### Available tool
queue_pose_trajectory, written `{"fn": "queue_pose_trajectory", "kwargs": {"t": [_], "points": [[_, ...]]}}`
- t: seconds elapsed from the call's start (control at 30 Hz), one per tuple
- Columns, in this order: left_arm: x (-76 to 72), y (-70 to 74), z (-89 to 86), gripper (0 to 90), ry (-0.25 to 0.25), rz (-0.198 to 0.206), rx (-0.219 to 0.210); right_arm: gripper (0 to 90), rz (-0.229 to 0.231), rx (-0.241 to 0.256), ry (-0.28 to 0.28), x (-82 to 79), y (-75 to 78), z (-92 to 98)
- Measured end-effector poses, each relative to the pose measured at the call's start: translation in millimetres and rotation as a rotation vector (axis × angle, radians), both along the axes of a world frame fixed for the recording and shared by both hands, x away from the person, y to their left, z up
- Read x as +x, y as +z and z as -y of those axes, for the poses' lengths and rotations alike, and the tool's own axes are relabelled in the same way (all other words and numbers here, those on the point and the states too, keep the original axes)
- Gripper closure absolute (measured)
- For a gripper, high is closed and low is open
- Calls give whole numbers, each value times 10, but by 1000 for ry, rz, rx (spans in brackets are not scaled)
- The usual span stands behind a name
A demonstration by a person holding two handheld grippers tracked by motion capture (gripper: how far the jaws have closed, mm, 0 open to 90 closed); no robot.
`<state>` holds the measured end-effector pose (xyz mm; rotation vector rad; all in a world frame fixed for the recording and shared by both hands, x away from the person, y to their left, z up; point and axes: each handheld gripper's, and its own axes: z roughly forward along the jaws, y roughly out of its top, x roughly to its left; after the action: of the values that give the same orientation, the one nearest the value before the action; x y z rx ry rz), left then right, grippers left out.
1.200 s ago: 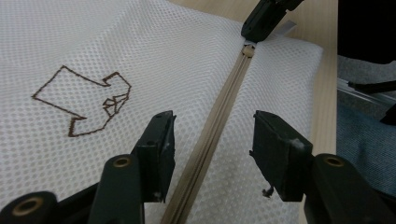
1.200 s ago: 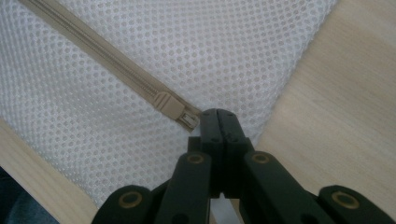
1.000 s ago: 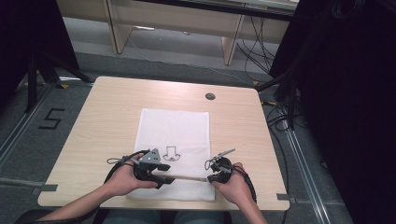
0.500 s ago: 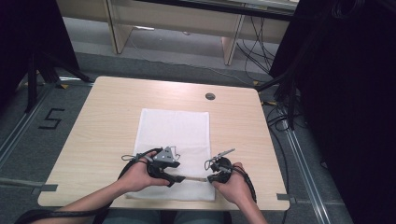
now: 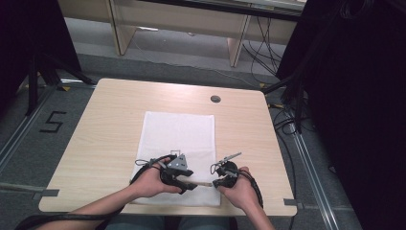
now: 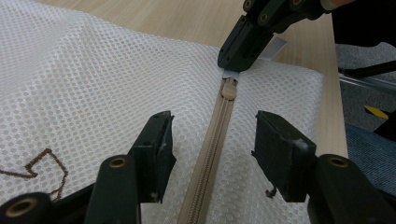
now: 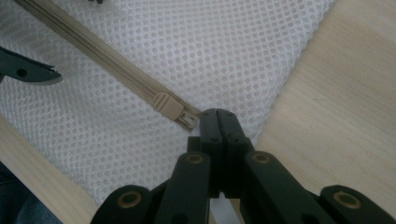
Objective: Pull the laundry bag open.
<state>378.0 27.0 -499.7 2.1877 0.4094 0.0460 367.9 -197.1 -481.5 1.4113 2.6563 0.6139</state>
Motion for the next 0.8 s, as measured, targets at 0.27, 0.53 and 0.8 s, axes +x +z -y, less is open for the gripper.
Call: {"fn": "queue_pose_trajectory", "kwargs": {"t": [0.27,0.53,0.8], "points": [[-18,-14,50,503,-17,7,9,900,15,5,24,12,-7,7],[-25,-28,154,555,-38,8,17,900,12,13,23,13,-10,11],[-31,-19,261,634,-66,8,39,900,13,12,20,13,-10,8]]}}
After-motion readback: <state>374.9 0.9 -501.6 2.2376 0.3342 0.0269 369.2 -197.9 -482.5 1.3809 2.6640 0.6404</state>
